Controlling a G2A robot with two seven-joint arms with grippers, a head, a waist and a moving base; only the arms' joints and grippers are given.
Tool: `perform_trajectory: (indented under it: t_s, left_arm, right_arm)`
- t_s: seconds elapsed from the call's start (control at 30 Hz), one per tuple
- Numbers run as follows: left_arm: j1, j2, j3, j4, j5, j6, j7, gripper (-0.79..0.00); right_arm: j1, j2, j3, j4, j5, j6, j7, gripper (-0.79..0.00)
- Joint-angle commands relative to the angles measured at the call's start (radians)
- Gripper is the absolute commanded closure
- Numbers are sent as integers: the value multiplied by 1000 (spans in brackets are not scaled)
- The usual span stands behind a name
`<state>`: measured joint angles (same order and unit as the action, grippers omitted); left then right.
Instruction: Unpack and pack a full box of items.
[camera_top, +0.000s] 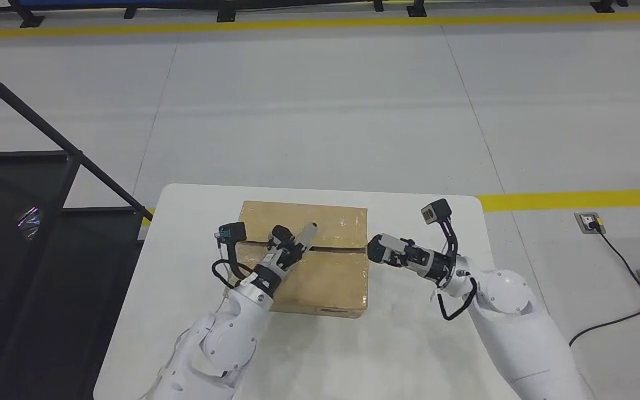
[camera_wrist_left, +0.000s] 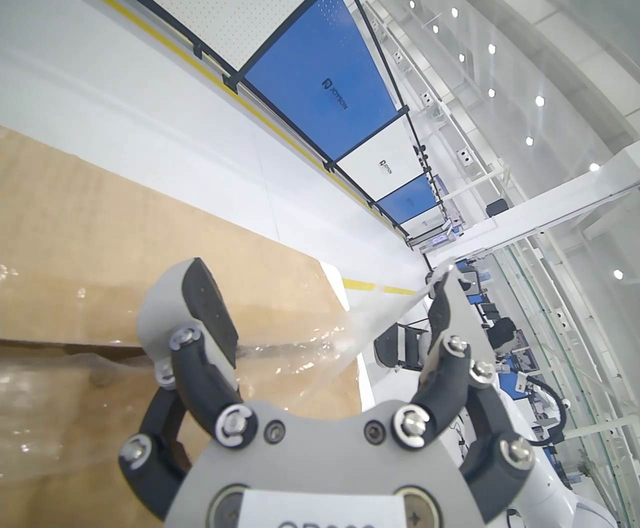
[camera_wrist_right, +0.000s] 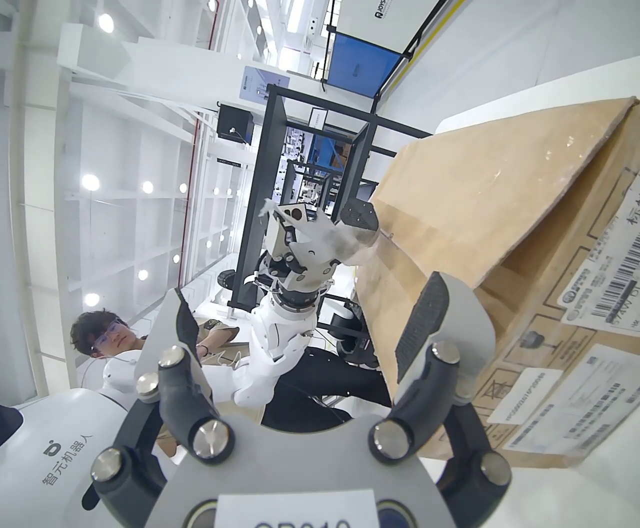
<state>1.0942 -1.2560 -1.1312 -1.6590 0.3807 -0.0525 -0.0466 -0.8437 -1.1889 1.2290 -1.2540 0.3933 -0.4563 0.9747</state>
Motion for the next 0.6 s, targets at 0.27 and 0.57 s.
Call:
perform_trajectory:
  t_s: [0.27, 0.57]
  left_arm:
    - [-32, -19, 40, 34, 15, 2, 7, -785]
    - [29, -15, -30, -85, -26, -44, 6, -785]
  right_arm:
    - [-28, 10, 23, -12, 8, -2, 16, -785]
    - [-10, 12, 20, -47, 12, -10, 39, -785]
